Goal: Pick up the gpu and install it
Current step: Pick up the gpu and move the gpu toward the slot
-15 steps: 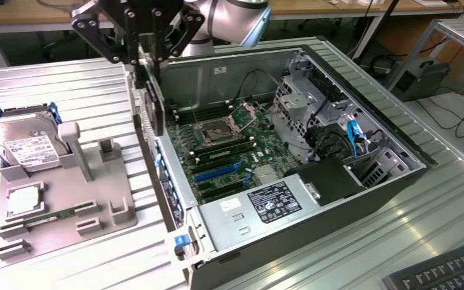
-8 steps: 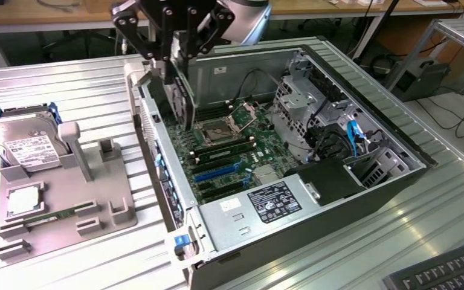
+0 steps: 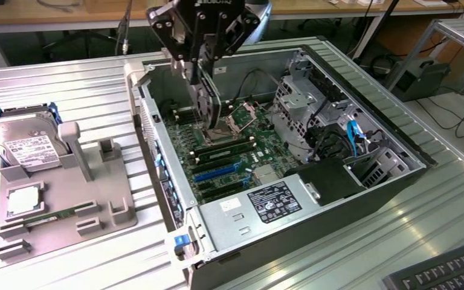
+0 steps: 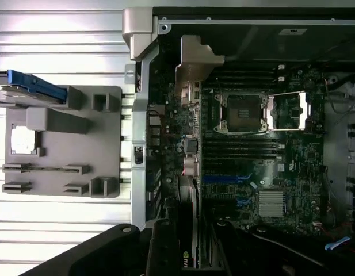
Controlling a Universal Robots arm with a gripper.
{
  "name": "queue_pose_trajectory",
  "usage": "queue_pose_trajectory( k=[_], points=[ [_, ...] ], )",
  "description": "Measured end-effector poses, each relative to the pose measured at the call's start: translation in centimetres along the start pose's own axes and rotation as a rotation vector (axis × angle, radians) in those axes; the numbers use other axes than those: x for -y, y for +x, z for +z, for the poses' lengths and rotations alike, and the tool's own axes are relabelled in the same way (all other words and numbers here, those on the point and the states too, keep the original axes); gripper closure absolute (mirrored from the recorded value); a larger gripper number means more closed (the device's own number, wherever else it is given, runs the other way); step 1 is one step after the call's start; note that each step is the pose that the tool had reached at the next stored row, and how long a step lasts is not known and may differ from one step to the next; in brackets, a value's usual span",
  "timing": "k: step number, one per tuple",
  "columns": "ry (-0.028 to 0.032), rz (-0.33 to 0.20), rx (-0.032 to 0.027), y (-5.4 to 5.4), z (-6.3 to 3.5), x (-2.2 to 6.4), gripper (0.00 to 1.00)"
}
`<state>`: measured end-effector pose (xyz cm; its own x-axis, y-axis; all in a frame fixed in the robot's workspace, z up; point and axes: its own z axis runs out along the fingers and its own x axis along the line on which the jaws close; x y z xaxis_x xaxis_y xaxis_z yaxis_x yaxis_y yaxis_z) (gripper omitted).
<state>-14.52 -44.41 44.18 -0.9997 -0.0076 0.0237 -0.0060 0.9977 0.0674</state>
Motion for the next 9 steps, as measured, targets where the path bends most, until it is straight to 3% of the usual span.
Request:
queue_pose_trajectory(
  k=[9],
  points=[
    [0.0001,0.001,-0.0118,-4.5,1.38,0.13,0.74]
  ],
)
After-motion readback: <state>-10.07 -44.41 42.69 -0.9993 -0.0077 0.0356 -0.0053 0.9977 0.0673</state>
